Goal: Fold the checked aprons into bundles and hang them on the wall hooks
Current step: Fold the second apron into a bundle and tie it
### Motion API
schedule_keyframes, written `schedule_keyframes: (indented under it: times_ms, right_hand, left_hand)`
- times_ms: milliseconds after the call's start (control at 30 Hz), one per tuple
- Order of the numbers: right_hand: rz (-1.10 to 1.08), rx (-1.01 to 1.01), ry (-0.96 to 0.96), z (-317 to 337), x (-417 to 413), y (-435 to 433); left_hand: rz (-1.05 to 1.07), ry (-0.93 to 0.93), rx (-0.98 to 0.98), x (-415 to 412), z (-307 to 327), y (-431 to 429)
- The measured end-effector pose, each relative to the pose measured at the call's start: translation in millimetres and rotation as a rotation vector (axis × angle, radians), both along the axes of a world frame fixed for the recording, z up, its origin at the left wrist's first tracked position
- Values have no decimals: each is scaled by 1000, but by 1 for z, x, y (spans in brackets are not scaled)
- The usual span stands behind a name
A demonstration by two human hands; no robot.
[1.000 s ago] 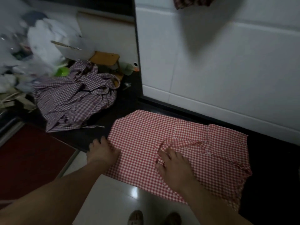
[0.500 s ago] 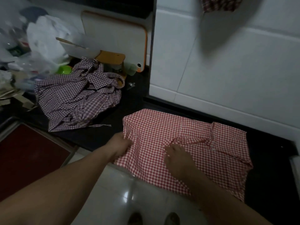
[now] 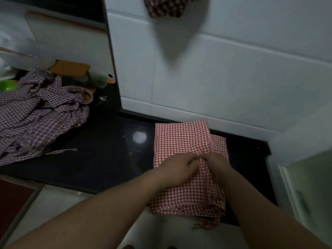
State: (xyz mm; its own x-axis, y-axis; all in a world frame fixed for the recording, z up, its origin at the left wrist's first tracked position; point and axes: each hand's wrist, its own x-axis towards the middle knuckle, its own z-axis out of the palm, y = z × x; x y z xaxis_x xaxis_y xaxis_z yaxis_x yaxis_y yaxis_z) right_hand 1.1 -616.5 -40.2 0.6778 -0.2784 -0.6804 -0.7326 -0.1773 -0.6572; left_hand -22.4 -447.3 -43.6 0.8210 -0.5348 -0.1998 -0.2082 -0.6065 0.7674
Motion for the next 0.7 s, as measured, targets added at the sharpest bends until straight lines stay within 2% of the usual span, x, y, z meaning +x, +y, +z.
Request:
schedule_keyframes:
  times_ms: [100, 200, 267, 367, 533, 567, 633, 700]
  right_hand:
    - [135, -73, 87, -18, -1, -24]
    - [213, -305, 6, -48, -9, -46]
    - [220, -325, -54, -63, -19, -52]
    - [344, -243, -108, -78, -28, -50]
    - [434, -126, -91, -87, -32, -62]
    - [489, -175, -115, -90, -36, -63]
    - [571, -433, -241, -97, -45, -64]
    - [575, -706, -444, -98, -53, -58]
  left_hand:
    - [-68, -146, 292, 0, -43, 9]
    - [-235, -156, 510, -8, -82, 10]
    - [-287, -223, 538, -14, -99, 10]
    - [-314, -289, 545, -24, -113, 17]
    - [-344, -312, 561, -31, -118, 38]
    - [-329, -328, 563, -34, -116, 42]
    - [-157, -397, 541, -43, -112, 45]
    - [252, -399, 500, -52, -108, 42]
